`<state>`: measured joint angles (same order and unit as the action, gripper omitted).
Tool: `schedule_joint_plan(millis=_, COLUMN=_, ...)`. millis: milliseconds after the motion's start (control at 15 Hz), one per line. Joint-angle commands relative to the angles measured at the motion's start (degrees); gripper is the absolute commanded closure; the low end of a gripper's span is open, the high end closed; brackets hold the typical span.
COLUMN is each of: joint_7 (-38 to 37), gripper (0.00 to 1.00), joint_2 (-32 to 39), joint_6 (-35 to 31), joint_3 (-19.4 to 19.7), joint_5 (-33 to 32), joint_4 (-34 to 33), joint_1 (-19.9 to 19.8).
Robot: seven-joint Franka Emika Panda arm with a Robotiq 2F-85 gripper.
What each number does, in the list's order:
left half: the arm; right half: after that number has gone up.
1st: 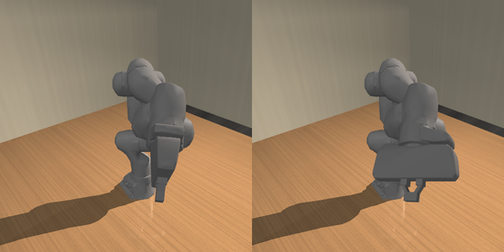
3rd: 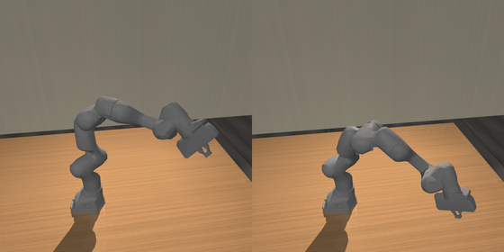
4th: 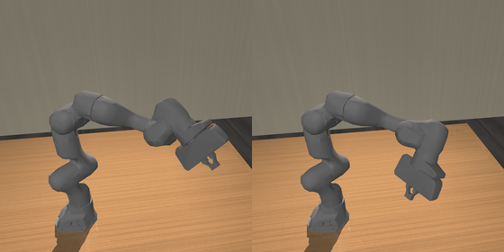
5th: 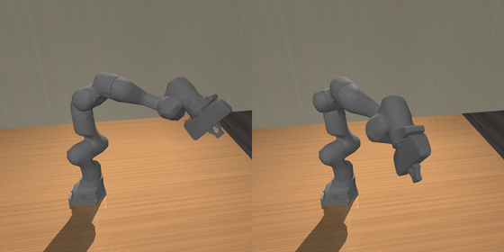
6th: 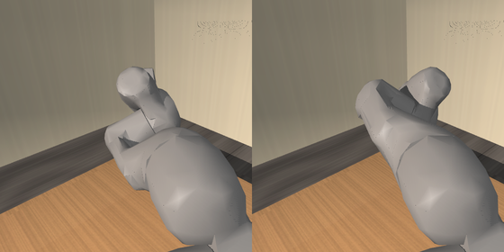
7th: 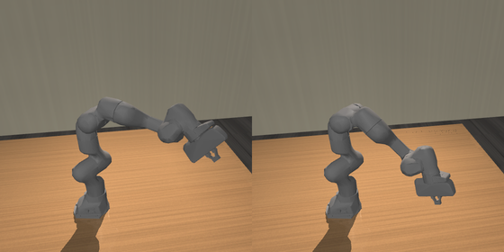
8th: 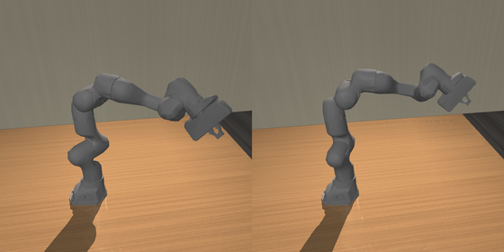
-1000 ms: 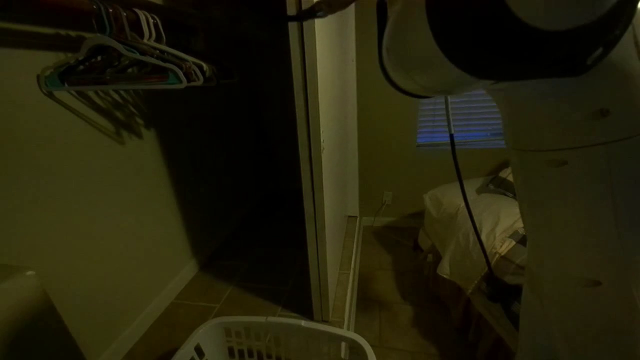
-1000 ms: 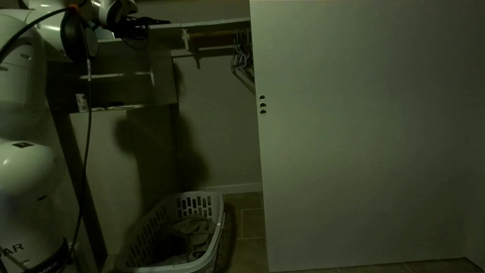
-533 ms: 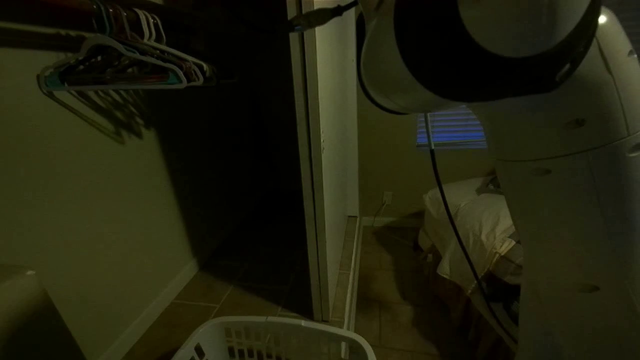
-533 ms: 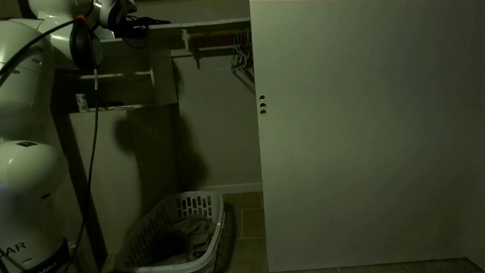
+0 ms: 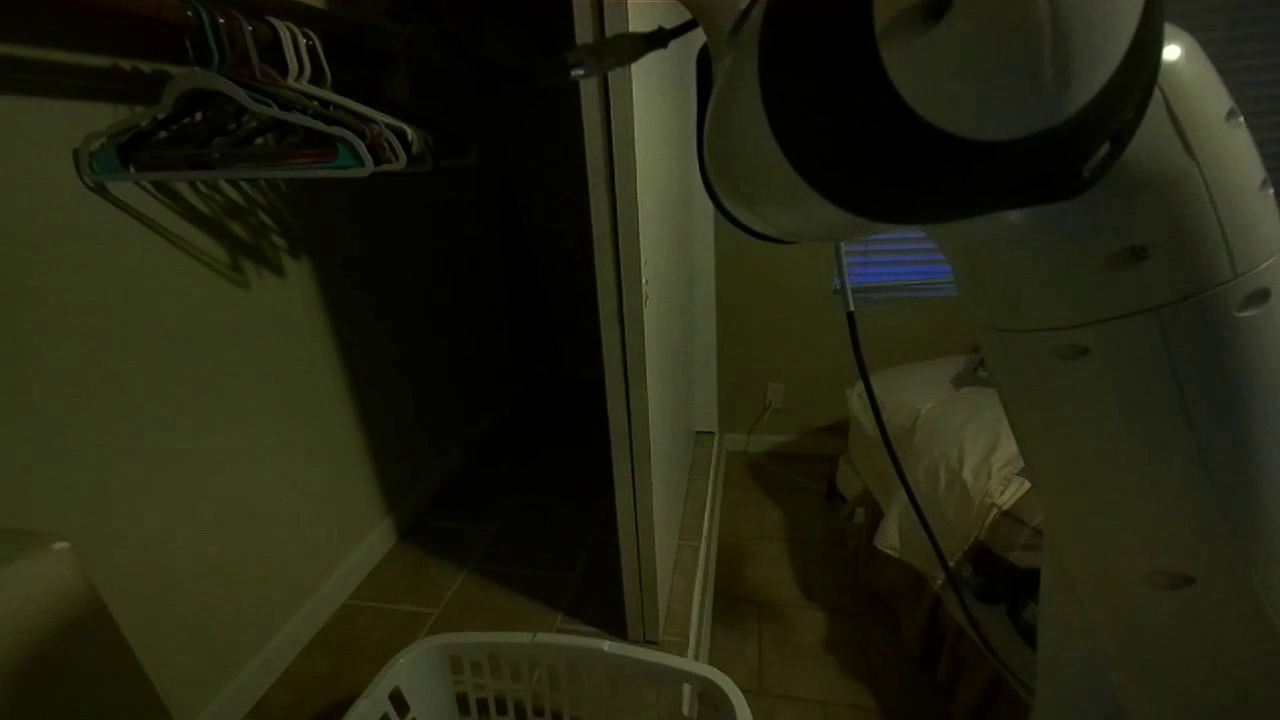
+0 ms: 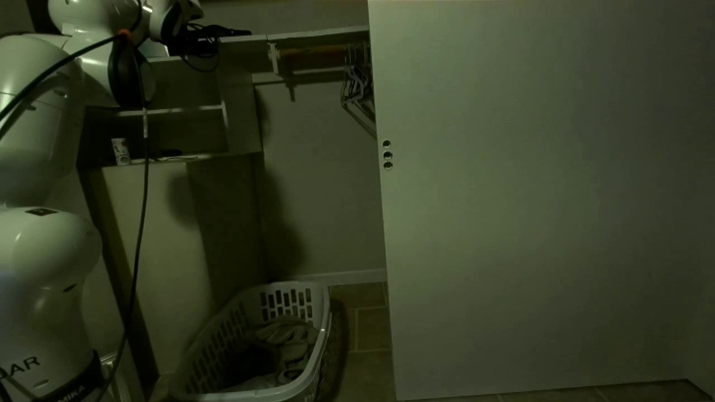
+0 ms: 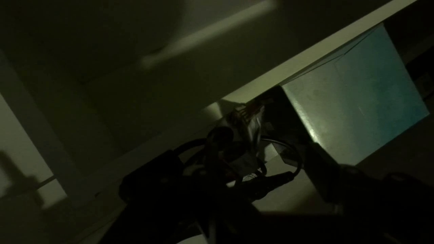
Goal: Take the black object off of the first shelf and put it on the second shelf
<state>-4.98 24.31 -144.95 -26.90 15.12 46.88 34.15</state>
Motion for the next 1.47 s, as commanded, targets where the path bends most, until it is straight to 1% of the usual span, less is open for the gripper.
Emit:
schedule_joint_plan(millis=0, joint_7=-1.66, gripper=0.17, joint_2=1.91, joint_6=1.14, joint_3=0.81, joint_5=-1.59, joint_4=-3.39, joint_1=1.42)
schedule_joint_plan(millis=67, joint_7=-1.75, gripper=0.17, joint_2=1.92, joint_6=1.23, joint_3=0.88, joint_5=-1.60, joint_4=-3.29, joint_1=1.44)
schedule_joint_plan(millis=133, joint_7=-1.86, gripper=0.12, joint_2=1.92, joint_6=1.36, joint_3=0.94, joint_5=-1.56, joint_4=-3.16, joint_1=1.43)
schedule_joint_plan(millis=200, joint_7=-2.12, gripper=0.03, joint_2=1.93, joint_6=1.49, joint_3=1.00, joint_5=-1.51, joint_4=-2.99, joint_1=1.42)
schedule_joint_plan(millis=267, joint_7=-2.18, gripper=0.00, joint_2=2.05, joint_6=1.62, joint_3=0.93, joint_5=-1.36, joint_4=-3.03, joint_1=1.41)
schedule_joint_plan(millis=333, joint_7=-2.16, gripper=0.00, joint_2=2.22, joint_6=1.66, joint_3=0.85, joint_5=-1.27, joint_4=-3.13, joint_1=1.44)
schedule_joint_plan(millis=400, joint_7=-2.15, gripper=0.05, joint_2=2.32, joint_6=1.73, joint_3=0.82, joint_5=-1.27, joint_4=-3.17, joint_1=1.47)
schedule_joint_plan(millis=467, joint_7=-2.23, gripper=0.15, joint_2=2.40, joint_6=1.78, joint_3=0.83, joint_5=-1.28, joint_4=-3.20, joint_1=1.50)
schedule_joint_plan(millis=533, joint_7=-2.24, gripper=0.28, joint_2=2.49, joint_6=1.82, joint_3=0.84, joint_5=-1.31, joint_4=-3.25, joint_1=1.54)
schedule_joint_plan(millis=600, joint_7=-2.32, gripper=0.34, joint_2=2.51, joint_6=1.93, joint_3=0.91, joint_5=-1.39, joint_4=-3.24, joint_1=1.57)
schedule_joint_plan(millis=667, joint_7=-2.40, gripper=0.44, joint_2=2.52, joint_6=2.01, joint_3=0.95, joint_5=-1.44, joint_4=-3.23, joint_1=1.59)
schedule_joint_plan(millis=1133, joint_7=-2.63, gripper=0.92, joint_2=2.44, joint_6=2.31, joint_3=1.30, joint_5=-1.30, joint_4=-3.14, joint_1=1.47)
schedule_joint_plan(millis=1200, joint_7=-1.92, gripper=0.98, joint_2=2.57, joint_6=2.43, joint_3=0.89, joint_5=-0.78, joint_4=-3.27, joint_1=1.29)
schedule_joint_plan(millis=1267, joint_7=-1.61, gripper=1.00, joint_2=2.55, joint_6=2.35, joint_3=0.70, joint_5=-0.47, joint_4=-3.14, joint_1=1.11)
schedule_joint_plan(millis=1400, joint_7=-0.77, gripper=1.00, joint_2=2.18, joint_6=2.87, joint_3=0.02, joint_5=0.38, joint_4=-2.89, joint_1=0.71)
